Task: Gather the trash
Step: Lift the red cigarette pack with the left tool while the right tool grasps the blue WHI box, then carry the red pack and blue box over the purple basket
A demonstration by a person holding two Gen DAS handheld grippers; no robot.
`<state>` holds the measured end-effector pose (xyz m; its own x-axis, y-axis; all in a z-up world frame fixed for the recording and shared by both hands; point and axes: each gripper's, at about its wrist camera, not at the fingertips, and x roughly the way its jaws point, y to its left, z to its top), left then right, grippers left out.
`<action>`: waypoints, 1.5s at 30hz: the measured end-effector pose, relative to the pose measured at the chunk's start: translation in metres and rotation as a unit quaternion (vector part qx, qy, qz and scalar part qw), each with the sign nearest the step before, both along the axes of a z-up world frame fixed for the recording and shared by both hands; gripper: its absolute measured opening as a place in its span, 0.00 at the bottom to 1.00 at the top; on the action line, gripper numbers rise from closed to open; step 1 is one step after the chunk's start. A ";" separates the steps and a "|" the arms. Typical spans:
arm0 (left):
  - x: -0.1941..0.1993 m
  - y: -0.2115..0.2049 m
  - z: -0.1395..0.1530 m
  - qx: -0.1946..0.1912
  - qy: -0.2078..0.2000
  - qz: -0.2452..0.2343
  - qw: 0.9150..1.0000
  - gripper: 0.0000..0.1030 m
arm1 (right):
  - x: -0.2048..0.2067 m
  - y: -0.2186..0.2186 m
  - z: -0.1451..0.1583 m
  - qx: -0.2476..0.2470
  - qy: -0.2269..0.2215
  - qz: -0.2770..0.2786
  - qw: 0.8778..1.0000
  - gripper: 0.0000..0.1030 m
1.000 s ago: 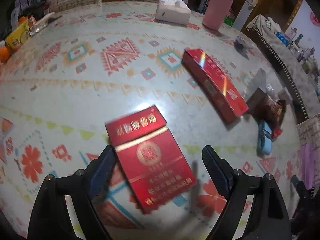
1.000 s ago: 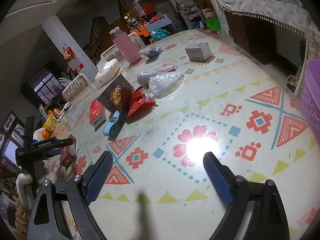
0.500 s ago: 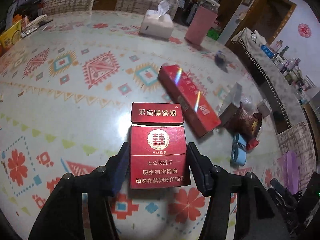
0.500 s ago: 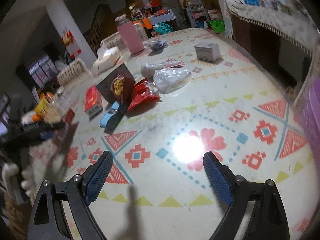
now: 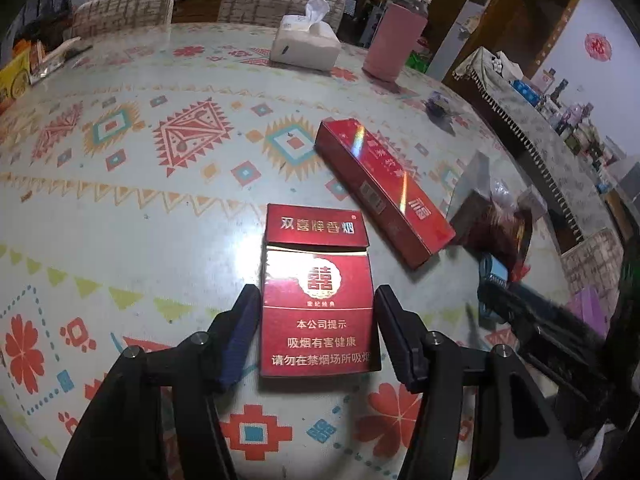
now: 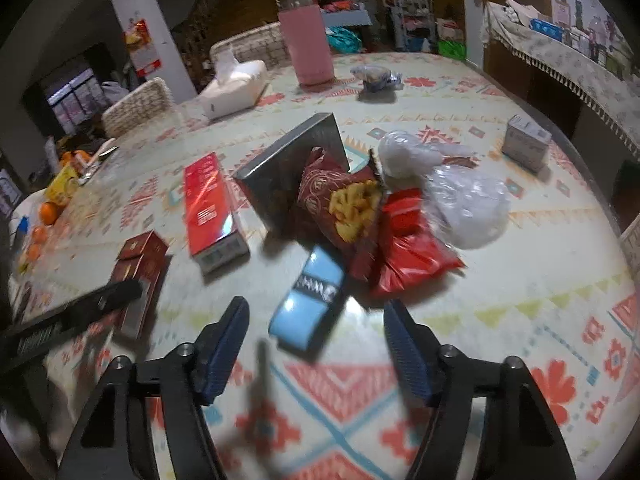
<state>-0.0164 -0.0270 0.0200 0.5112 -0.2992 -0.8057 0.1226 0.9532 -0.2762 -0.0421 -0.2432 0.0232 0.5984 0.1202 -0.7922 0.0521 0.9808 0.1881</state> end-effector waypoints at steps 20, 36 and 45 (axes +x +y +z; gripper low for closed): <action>-0.011 0.010 0.006 -0.035 -0.032 0.004 0.999 0.56 | -0.068 -0.034 0.018 0.039 -0.025 -0.006 0.999 0.33; -0.023 -0.002 0.013 0.009 -0.060 0.011 0.998 0.56 | -0.191 -0.153 0.034 0.100 -0.070 -0.121 0.985 0.33; -0.080 -0.044 0.062 0.008 -0.094 -0.043 0.995 0.56 | -0.235 -0.187 0.032 0.130 -0.095 -0.142 0.977 0.33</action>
